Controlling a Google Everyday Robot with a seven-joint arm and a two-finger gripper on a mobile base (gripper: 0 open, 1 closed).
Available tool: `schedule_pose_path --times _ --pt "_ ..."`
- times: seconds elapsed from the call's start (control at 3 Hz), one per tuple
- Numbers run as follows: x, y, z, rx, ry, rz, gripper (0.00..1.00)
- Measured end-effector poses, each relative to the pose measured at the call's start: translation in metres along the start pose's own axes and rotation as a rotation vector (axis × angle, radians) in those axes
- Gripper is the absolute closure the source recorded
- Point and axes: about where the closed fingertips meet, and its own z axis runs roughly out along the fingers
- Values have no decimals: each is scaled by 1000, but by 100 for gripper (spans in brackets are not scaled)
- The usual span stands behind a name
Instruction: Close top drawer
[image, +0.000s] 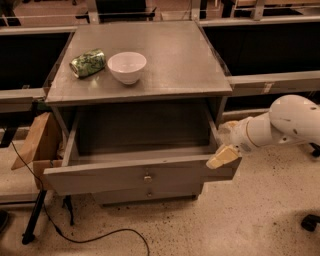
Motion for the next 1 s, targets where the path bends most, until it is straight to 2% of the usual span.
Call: schedule_pose_path --times 0.67,1.0 --pt "-13 -18 18 -18 23 -14 0" --pt "-15 -22 25 -26 31 -16 18"
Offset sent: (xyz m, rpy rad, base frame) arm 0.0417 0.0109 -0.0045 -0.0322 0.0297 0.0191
